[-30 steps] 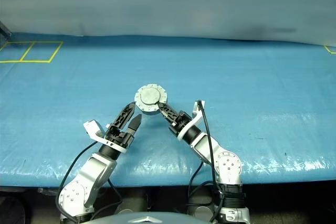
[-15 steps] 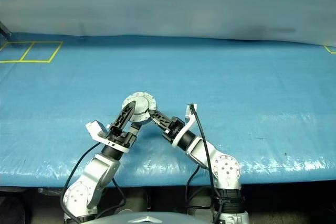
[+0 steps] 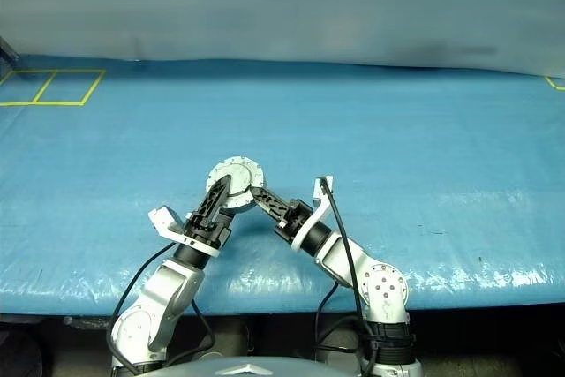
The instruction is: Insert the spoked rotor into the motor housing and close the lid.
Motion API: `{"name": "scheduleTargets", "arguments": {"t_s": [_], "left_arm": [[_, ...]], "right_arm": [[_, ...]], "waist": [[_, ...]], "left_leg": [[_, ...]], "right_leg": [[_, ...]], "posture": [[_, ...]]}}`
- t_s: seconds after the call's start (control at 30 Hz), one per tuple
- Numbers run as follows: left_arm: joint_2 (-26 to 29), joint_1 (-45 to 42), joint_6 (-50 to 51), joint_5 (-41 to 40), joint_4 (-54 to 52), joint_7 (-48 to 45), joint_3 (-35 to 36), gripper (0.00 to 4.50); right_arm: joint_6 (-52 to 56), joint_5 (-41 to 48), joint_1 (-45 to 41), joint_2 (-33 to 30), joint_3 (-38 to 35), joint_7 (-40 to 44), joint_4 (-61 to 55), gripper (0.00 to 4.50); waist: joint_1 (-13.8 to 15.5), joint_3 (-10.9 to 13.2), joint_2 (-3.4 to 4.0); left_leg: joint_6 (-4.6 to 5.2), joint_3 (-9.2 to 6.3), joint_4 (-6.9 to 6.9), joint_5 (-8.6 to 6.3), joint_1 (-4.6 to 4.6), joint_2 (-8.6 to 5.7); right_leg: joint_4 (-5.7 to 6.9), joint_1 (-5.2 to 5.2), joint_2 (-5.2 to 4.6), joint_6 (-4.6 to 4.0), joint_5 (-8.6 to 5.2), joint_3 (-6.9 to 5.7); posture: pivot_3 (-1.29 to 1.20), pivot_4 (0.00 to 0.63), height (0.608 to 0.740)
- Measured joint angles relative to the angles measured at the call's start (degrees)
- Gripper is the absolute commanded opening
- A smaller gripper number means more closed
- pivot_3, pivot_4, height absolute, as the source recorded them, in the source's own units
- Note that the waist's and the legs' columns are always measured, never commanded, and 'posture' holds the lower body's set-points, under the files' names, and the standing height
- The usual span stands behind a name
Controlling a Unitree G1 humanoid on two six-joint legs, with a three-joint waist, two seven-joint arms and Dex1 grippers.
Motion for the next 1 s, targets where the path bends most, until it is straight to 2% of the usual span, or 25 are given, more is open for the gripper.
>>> {"name": "scheduleTargets", "arguments": {"t_s": [0.2,0.3,0.53,0.73,0.83,1.0], "left_arm": [[0.0,-0.1,-0.9,-1.1,2.0,0.6,0.3,2.41],[0.0,-1.6,-1.9,0.5,4.1,3.3,1.0,2.41],[-0.2,-10.7,-5.6,6.5,10.4,9.0,5.7,2.41],[2.8,-25.1,-7.4,12.5,22.3,9.0,10.3,2.41],[4.3,-32.8,-8.9,16.4,30.9,8.4,12.8,2.41],[9.3,-46.3,-11.7,24.0,51.4,3.7,16.4,2.41]], "right_arm": [[-1.1,-3.0,0.4,-1.2,0.3,3.7,-1.2,3.57],[-3.2,-8.6,1.2,-4.5,1.6,6.3,-4.0,4.49],[-9.7,-18.9,6.7,-7.6,2.3,9.8,-8.0,4.5],[-19.7,-33.6,12.2,-11.1,4.7,12.2,-11.6,4.5],[-26.2,-42.4,13.8,-12.1,6.4,13.1,-11.6,4.5],[-36.1,-56.1,14.9,-12.7,8.5,11.7,-9.8,4.5]], "waist": [[0.0,0.0,0.0],[0.2,0.0,0.0],[0.6,0.0,-0.03],[1.0,0.1,-0.16],[0.8,0.1,-0.2],[0.6,0.3,-0.52]], "left_leg": [[0.0,0.0,0.0,0.0,-0.01,0.0],[0.0,0.0,0.02,0.0,-0.01,-0.02],[-0.01,-0.01,0.01,0.0,-0.02,-0.02],[-0.01,-0.01,0.1,0.01,-0.02,-0.06],[-0.02,0.01,0.09,0.02,0.0,-0.06],[-0.06,0.0,0.09,0.04,-0.02,-0.05]], "right_leg": [[-0.02,0.0,-0.01,0.01,0.0,0.0],[-0.01,0.01,-0.01,0.01,0.0,-0.01],[-0.02,0.0,0.02,0.02,0.0,-0.02],[-0.02,0.05,0.03,0.1,0.04,-0.05],[-0.01,0.07,0.04,0.16,0.08,-0.03],[-0.01,0.03,0.1,0.55,0.31,-0.03]], "posture": [[0.0,0.15,0.74],[0.0,0.15,0.74],[0.0,0.15,0.74],[0.0,0.15,0.74],[0.0,0.15,0.74],[0.0,0.15,0.74]]}}
